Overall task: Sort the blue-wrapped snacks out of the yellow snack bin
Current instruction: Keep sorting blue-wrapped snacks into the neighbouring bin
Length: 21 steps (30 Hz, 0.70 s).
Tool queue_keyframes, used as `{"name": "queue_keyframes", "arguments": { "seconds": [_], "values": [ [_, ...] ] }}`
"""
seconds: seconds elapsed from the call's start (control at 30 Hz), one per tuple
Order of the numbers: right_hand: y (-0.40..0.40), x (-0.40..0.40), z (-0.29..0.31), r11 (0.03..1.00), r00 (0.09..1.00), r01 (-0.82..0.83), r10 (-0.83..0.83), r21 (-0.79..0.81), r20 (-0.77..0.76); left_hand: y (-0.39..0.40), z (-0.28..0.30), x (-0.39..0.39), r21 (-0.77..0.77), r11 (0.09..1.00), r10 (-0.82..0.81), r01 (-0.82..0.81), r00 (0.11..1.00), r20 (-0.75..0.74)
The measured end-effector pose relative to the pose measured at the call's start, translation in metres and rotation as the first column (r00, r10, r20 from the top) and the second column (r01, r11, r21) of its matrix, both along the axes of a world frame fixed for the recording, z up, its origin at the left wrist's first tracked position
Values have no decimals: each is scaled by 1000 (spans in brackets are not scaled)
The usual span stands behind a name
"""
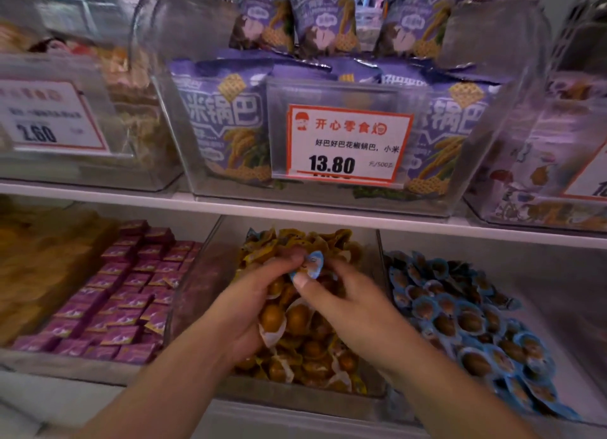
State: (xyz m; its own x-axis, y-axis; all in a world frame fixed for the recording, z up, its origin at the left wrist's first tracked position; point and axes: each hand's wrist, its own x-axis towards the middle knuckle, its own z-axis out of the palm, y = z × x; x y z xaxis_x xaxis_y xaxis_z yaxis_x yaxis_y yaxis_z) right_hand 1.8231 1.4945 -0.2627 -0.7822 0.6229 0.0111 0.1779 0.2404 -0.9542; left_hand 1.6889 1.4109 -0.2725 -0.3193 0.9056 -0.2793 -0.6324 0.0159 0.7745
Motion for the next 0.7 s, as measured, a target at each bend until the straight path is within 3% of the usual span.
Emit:
{"name": "queue_keyframes", "arguments": {
  "seconds": [0.1,0.17,0.23,0.3,0.37,0.57,0.7],
  "values": [
    [-6,-16,-11,957,986,133,-155,-256,-67,-4,-2,-7,-11,1000,4,-4,1000,-25],
    [-3,-22,-13,826,961,168,-258,-538,-95,-6,-4,-14,-47,999,7,-13,993,-116],
    [-2,-26,-12,667,945,89,-290,-740,-148,-9,-6,-20,-54,998,-34,26,986,-162],
    [-4,-26,-14,551,935,11,-301,-835,-186,-10,-7,-26,-35,997,-76,71,977,-199],
    [-7,-27,-17,505,931,-26,-303,-863,-205,-10,-8,-30,-22,998,-61,57,965,-255],
    [-23,-39,-29,640,968,29,-210,-768,-139,-16,-12,-25,-84,996,-16,-22,904,-426],
    [-19,-39,-34,779,958,148,-266,-609,-109,-19,-16,-28,-37,992,61,-124,698,-714]
  ]
}}
